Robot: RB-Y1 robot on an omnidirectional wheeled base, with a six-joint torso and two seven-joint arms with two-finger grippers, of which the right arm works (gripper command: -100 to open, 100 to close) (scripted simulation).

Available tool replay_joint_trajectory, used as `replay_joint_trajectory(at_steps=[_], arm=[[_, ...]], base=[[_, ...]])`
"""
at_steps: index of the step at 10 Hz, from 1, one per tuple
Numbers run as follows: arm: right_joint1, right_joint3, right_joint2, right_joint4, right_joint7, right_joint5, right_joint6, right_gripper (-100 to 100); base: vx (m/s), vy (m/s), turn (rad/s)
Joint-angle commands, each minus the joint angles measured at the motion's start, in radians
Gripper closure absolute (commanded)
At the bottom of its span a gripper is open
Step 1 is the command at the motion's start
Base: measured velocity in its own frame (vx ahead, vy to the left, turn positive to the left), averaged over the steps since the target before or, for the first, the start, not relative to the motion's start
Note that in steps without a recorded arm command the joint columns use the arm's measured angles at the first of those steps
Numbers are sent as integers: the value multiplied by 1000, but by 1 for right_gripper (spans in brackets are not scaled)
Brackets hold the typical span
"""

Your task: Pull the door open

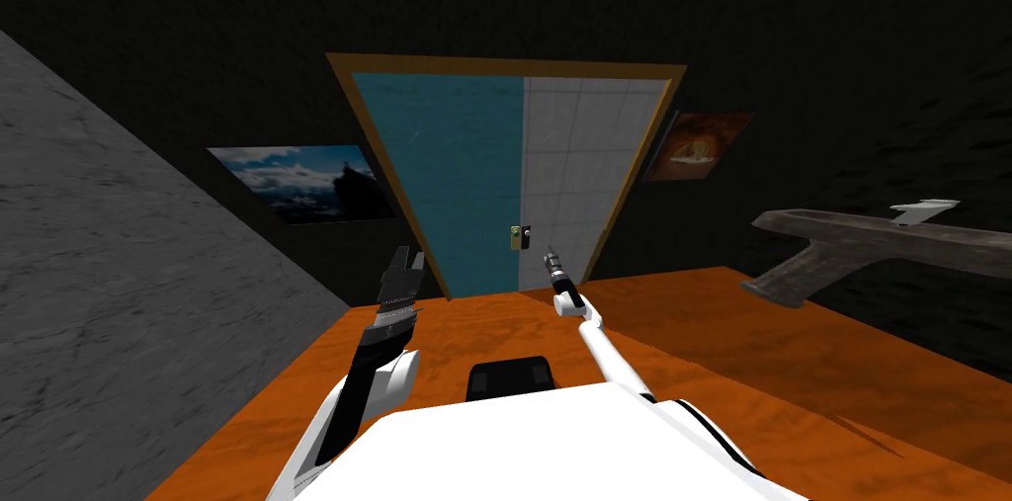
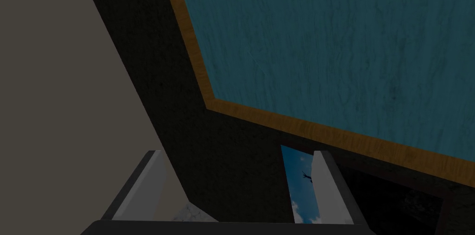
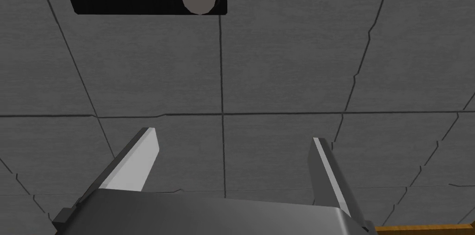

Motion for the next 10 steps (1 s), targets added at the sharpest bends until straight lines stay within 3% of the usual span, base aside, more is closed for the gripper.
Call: replay_joint_trajectory(at_steps=[1, 8, 9, 10], arm=[[-19, 1, -4, 36, -2, -4, 4, -100], [-103, 5, -12, 186, -3, -20, 30, -100], [-97, 4, -12, 178, -3, -19, 24, -100], [-78, -18, -42, 195, -11, -26, 22, -100]], base=[[100, 0, 51], [127, 13, 63], [84, 5, 15], [-55, -23, -97]])
